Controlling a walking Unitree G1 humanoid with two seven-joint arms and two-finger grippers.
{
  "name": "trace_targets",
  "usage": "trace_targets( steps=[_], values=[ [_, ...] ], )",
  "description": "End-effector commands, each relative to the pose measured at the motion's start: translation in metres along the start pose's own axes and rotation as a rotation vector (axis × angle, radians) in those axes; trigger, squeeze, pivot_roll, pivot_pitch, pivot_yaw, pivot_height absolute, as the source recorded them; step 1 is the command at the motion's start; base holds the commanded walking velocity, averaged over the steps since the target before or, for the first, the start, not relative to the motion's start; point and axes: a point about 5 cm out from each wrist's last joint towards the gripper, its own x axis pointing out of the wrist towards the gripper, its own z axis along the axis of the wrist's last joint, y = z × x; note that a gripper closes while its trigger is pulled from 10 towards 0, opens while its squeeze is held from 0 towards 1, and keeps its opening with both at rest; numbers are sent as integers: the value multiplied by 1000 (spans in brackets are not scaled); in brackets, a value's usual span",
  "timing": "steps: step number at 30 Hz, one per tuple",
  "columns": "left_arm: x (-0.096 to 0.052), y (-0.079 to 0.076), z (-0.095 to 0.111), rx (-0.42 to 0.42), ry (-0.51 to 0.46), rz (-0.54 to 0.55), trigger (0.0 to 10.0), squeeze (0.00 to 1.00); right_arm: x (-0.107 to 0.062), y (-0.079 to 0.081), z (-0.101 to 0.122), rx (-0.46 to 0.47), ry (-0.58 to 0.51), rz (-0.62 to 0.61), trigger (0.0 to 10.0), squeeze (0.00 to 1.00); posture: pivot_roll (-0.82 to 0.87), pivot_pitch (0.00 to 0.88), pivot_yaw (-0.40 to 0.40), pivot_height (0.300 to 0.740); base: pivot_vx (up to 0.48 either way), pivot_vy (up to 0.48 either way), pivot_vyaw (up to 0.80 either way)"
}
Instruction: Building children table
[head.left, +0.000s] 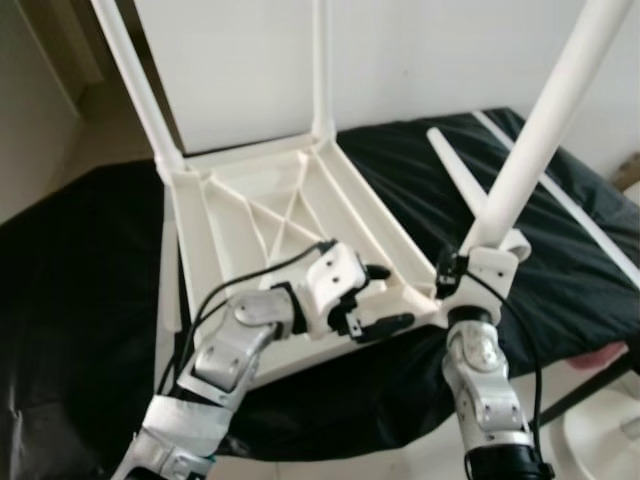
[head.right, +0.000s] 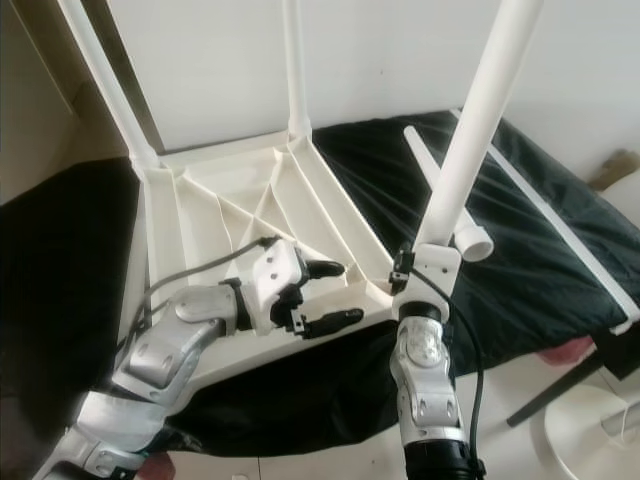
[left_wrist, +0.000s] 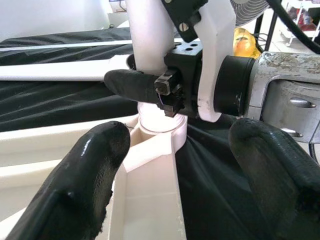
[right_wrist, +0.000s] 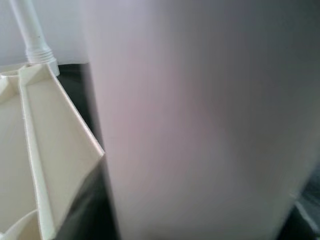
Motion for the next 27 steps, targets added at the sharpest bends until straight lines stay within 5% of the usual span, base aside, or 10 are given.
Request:
trace_targets(
  steps=[1,11,12,13,14,27],
  values=[
    [2,3,0,6,17,11,10000,0,-3,-7,-19,42,93,-48,10000,1000,-26,14,41,740,0,0,0],
    [7,14,2,44,14,62,10000,0,5,-14,-4,28,13,31,10000,1000,-49,0,22,740,0,0,0],
    [7,16,2,53,21,70,10000,0,4,-15,-5,17,17,47,10000,494,-52,0,21,740,0,0,0],
    [7,16,2,53,21,70,10000,0,4,-15,-5,17,17,47,10000,494,-52,0,21,740,0,0,0],
    [8,17,2,58,26,77,10000,0,3,-14,-6,12,24,62,10000,0,-55,0,20,740,0,0,0],
    [-1,38,0,96,42,158,10000,0,-21,-19,-16,-6,59,193,10000,0,-96,0,21,740,0,0,0]
  ],
)
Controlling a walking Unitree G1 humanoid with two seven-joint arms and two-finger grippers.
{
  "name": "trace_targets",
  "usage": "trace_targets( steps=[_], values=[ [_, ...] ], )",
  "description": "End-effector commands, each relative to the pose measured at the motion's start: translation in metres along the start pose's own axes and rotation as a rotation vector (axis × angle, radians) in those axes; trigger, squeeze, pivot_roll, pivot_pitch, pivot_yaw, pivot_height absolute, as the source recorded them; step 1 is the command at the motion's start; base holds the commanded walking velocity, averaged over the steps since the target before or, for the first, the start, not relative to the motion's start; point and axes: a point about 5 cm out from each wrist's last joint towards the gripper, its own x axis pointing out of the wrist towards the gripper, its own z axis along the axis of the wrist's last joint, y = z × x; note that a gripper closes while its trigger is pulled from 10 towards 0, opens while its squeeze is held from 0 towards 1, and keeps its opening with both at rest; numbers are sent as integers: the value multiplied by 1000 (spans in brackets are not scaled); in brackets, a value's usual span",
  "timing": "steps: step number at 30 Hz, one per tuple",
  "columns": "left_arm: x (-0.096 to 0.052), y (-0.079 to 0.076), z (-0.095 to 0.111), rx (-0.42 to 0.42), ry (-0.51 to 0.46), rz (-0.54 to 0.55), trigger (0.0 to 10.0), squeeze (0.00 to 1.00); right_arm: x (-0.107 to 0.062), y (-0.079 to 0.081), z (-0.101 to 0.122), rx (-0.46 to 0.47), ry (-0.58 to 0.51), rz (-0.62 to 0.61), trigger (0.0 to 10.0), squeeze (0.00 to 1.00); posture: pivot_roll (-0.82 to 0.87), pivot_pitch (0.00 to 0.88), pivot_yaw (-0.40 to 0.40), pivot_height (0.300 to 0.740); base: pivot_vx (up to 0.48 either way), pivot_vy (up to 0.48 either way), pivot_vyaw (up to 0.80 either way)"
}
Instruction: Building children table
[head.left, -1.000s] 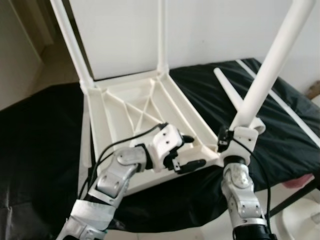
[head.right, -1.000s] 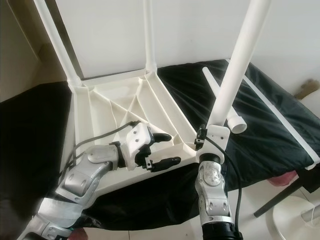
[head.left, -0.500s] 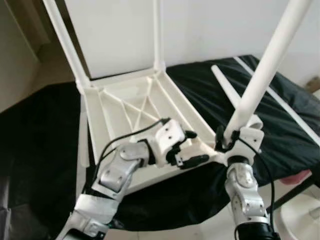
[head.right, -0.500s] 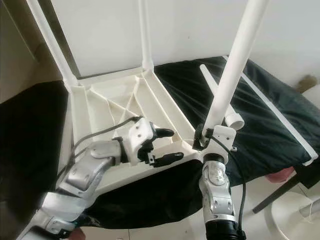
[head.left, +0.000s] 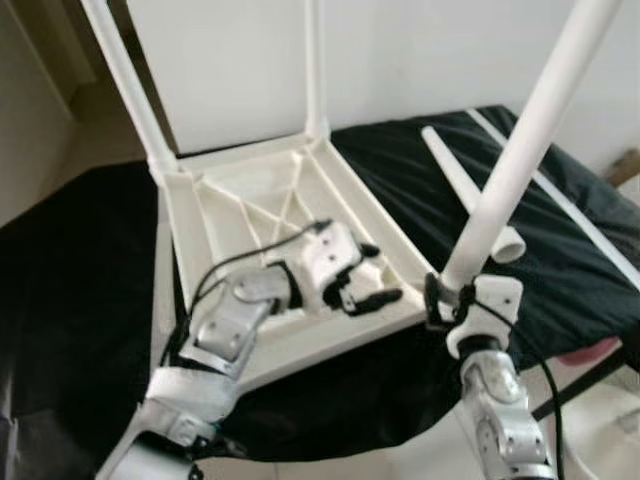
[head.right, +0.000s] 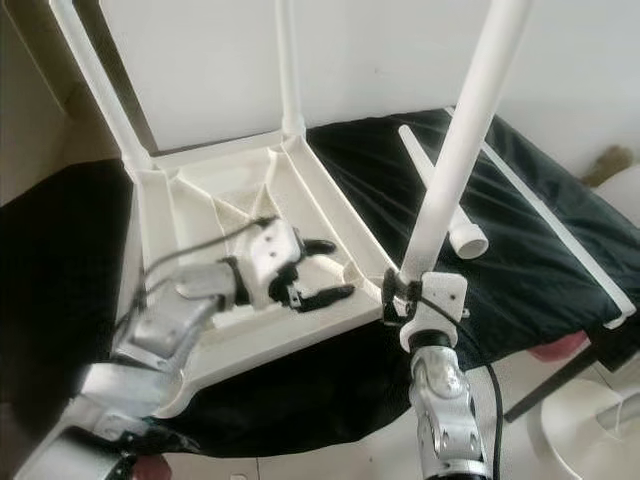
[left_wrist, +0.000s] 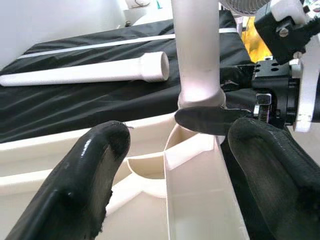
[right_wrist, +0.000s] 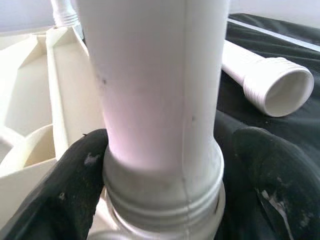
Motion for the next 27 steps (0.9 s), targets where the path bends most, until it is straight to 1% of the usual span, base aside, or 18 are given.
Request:
trace_targets(
  steps=[1,5,7,10,11,12,14,15,18,19,20,21,22,23,24,25,26,27],
  values=[
    [0,5,-2,9,10,95,10000,0,0,0,1,5,2,7,10000,0,-96,0,21,740,0,0,0],
    [-7,24,-5,36,31,170,10000,0,-21,-7,-3,-35,17,63,10000,0,-132,0,18,740,0,0,0],
    [-10,28,-6,45,42,185,10000,0,-25,-7,-4,-43,22,78,10000,0,-132,0,18,740,0,0,0],
    [-23,40,-14,77,101,245,10000,0,-34,-6,-8,-43,50,135,10000,0,-132,4,35,740,0,0,0],
    [-23,40,-14,77,101,245,10000,0,-34,-6,-8,-43,50,135,10000,0,-132,4,35,740,0,0,0],
    [-32,46,-18,92,127,266,10000,0,-38,-5,-10,-31,65,168,10000,0,-130,13,42,740,0,0,0],
    [-35,49,-19,98,139,273,10000,0,-40,-4,-10,-26,70,179,10000,0,-130,13,42,740,0,0,0],
    [-42,54,-21,109,158,289,10000,0,-42,-2,-11,-18,75,200,10000,0,-132,16,48,740,0,0,0],
    [-45,56,-21,113,167,297,10000,0,-43,-2,-10,-15,77,210,10000,0,-130,17,47,740,0,0,0],
    [-51,61,-25,131,198,316,10000,0,-46,0,-10,-6,79,234,10000,0,-124,18,44,740,0,0,0],
    [-51,61,-25,131,198,316,10000,0,-46,0,-10,-6,79,234,10000,0,-124,18,44,740,0,0,0],
    [-60,65,-30,146,242,339,10000,0,-48,1,-10,-3,84,253,10000,0,-118,21,40,740,0,0,0],
    [-60,65,-30,146,242,339,10000,0,-48,1,-10,-3,84,253,10000,0,-118,21,40,740,0,0,0],
    [-68,68,-35,154,277,354,10000,0,-48,1,-10,-5,89,265,10000,0,-118,21,40,740,0,0,0],
    [-68,68,-35,154,277,354,10000,0,-48,1,-10,-5,89,265,10000,0,-118,21,40,740,0,0,0],
    [-77,68,-42,164,317,360,10000,0,-47,0,-8,2,90,269,10000,0,-113,28,37,740,0,0,0],
    [-77,68,-42,164,317,360,10000,0,-47,0,-8,2,90,269,10000,0,-113,28,37,740,0,0,0],
    [-84,67,-47,169,351,362,10000,0,-46,-2,-7,4,89,270,10000,0,-113,28,37,740,0,0,0]
  ],
)
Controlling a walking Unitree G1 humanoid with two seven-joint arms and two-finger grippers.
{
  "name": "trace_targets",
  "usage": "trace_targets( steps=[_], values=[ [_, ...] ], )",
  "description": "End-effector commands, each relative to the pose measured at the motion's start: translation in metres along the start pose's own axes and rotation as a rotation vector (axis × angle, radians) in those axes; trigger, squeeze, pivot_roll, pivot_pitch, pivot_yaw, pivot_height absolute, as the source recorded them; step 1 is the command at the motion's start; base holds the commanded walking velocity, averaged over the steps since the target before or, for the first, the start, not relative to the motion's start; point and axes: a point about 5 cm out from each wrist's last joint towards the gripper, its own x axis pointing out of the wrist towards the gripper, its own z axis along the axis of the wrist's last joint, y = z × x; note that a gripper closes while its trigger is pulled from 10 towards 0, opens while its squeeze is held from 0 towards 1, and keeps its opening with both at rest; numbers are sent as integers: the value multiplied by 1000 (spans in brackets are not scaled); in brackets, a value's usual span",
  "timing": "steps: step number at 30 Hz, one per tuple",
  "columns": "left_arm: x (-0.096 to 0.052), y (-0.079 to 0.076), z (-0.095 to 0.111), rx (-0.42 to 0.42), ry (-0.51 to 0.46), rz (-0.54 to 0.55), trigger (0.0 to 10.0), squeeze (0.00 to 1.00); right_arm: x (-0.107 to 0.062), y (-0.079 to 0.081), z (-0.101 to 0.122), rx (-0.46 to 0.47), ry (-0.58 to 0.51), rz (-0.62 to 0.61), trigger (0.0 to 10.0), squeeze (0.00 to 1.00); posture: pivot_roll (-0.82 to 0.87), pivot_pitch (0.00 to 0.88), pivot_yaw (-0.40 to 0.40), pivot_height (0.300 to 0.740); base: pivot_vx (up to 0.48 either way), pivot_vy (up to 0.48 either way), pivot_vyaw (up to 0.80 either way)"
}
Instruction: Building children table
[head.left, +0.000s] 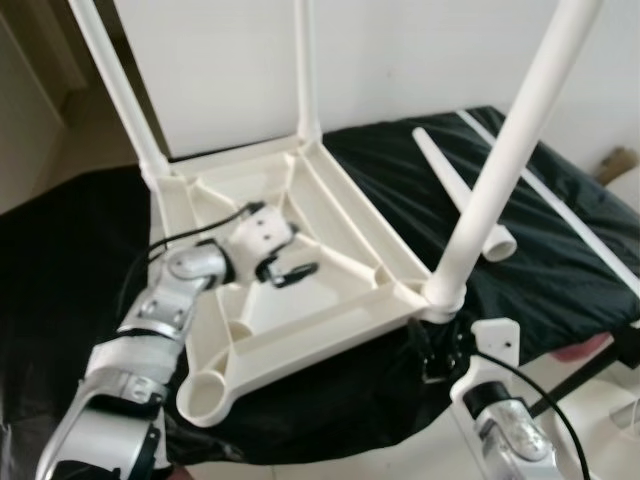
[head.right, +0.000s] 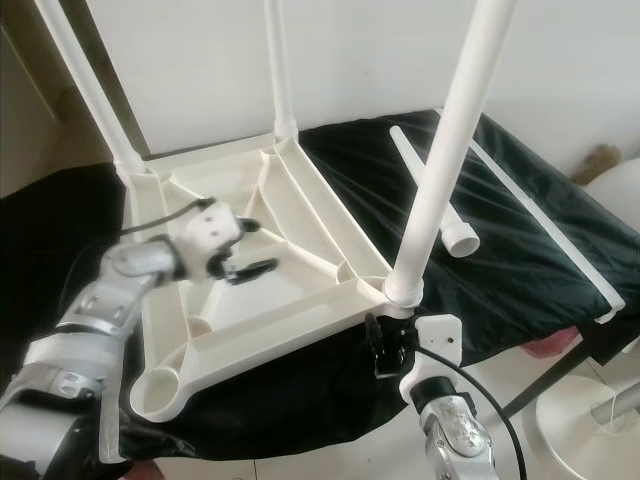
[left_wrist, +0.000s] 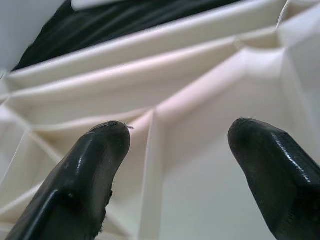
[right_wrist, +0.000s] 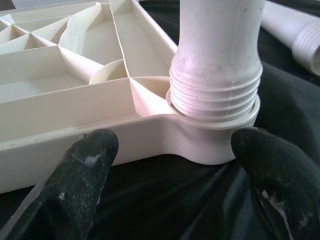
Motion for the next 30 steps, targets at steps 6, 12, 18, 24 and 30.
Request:
trace_targets(
  steps=[6,12,18,24,30],
  values=[
    [-44,23,-45,18,207,295,10000,0,-1,-8,3,8,5,18,10000,0,-100,37,32,740,0,0,0],
    [-66,42,-52,28,258,397,10000,0,-1,-7,4,14,10,34,10000,0,-97,40,29,740,0,0,0],
    [-69,45,-54,39,275,416,10000,0,-2,-7,2,18,24,47,10000,0,-92,47,25,740,0,0,0],
    [-36,11,-54,40,232,266,10000,0,-4,-10,-3,35,54,36,10000,0,-96,47,21,740,0,0,0],
    [-17,-17,-59,80,243,137,10000,0,-2,-15,-5,87,64,-9,10000,0,-98,43,22,740,0,0,0]
  ],
)
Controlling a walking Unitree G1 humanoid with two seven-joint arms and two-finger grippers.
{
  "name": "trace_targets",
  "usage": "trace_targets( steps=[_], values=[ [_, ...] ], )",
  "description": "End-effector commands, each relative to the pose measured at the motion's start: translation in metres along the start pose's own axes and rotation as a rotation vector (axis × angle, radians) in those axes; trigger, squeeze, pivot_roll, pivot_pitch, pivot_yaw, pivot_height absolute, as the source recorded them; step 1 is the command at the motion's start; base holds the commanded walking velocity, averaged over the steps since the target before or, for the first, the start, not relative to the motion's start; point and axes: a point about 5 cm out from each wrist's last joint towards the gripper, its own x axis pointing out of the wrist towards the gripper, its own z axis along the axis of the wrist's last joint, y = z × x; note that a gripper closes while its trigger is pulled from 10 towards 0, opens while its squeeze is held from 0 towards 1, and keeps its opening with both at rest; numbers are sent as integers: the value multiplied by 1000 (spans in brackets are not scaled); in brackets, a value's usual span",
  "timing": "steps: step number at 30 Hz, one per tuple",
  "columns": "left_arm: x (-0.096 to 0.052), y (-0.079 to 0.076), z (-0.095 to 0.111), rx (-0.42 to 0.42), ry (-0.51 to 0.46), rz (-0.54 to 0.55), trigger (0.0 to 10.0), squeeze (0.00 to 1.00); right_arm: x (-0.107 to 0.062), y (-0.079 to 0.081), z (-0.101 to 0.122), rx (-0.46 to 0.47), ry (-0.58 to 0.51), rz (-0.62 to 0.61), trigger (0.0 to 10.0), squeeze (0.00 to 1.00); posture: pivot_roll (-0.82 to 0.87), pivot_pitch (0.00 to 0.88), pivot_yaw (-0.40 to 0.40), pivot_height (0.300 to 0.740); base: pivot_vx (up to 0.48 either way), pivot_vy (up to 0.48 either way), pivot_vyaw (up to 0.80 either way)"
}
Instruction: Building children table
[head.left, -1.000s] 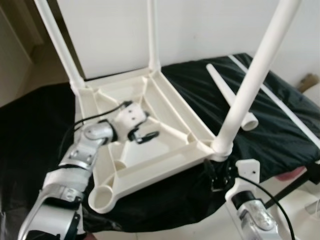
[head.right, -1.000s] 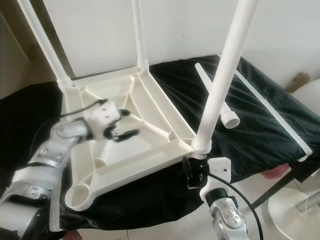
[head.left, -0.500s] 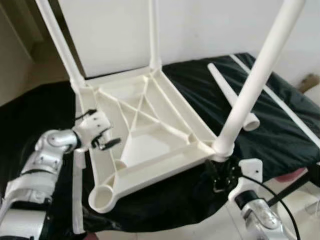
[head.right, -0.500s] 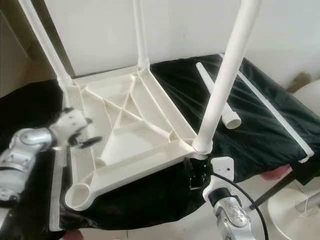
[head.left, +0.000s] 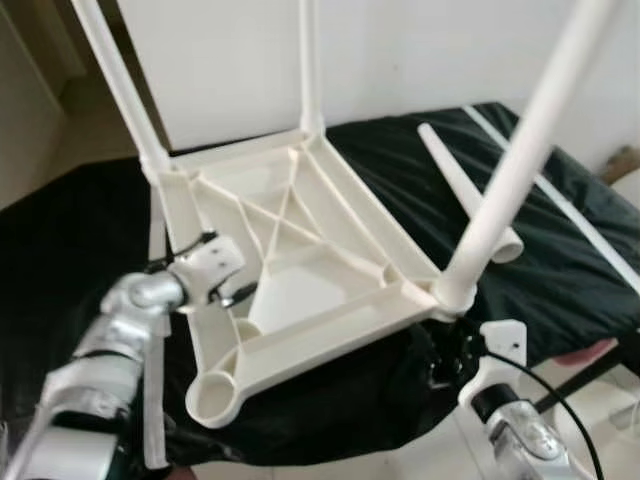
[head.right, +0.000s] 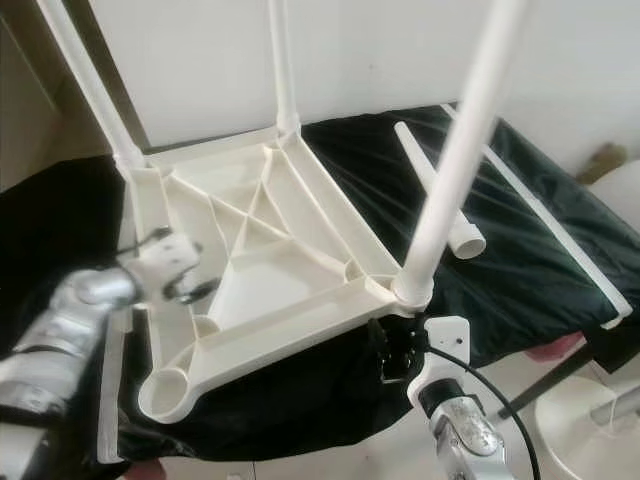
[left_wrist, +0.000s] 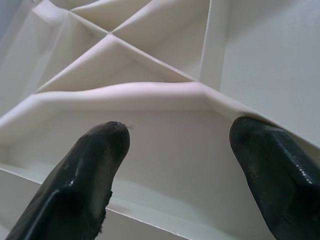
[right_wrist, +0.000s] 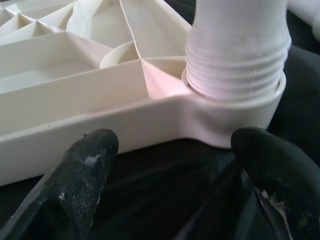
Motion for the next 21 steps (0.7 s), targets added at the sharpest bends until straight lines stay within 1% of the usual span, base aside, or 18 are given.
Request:
trace_targets(
  steps=[1,5,6,8,9,10,12,13,14,16,18,21],
  values=[
    [5,-20,-6,35,32,-67,10000,0,1,-6,-1,36,13,-32,10000,0,-98,43,22,740,0,0,0],
    [4,-28,-6,61,35,-131,10000,0,4,-7,1,52,7,-37,10000,0,-97,41,23,740,0,0,0],
    [3,-32,-5,57,30,-162,10000,0,6,-6,2,56,5,-32,10000,0,-97,41,23,740,0,0,0],
    [2,-34,-5,54,26,-182,10000,0,8,-6,2,59,3,-28,10000,0,-97,41,23,740,0,0,0],
    [-1,-39,-4,47,18,-221,10000,0,11,-5,3,58,2,-22,10000,0,-92,39,25,740,0,0,0],
    [-1,-39,-4,47,18,-221,10000,0,11,-5,3,58,2,-22,10000,0,-92,39,25,740,0,0,0],
    [-8,-46,-2,44,9,-280,10000,0,20,-4,2,66,16,-3,10000,0,-82,37,24,740,0,0,0],
    [-8,-46,-2,44,9,-280,10000,0,20,-4,2,66,16,-3,10000,0,-82,37,24,740,0,0,0],
    [-10,-48,-1,46,4,-286,10000,0,25,-4,0,66,38,-2,10000,0,-80,37,24,740,0,0,0],
    [-12,-45,2,51,-5,-269,10000,0,33,-5,-1,78,63,5,10000,0,-67,39,19,740,0,0,0],
    [-13,-44,3,52,-6,-262,10000,0,35,-5,-1,81,71,7,10000,0,-67,39,19,740,0,0,0],
    [-17,-42,9,60,-12,-262,10000,0,44,-2,-4,23,113,47,10000,0,-55,41,14,740,0,0,0]
  ],
)
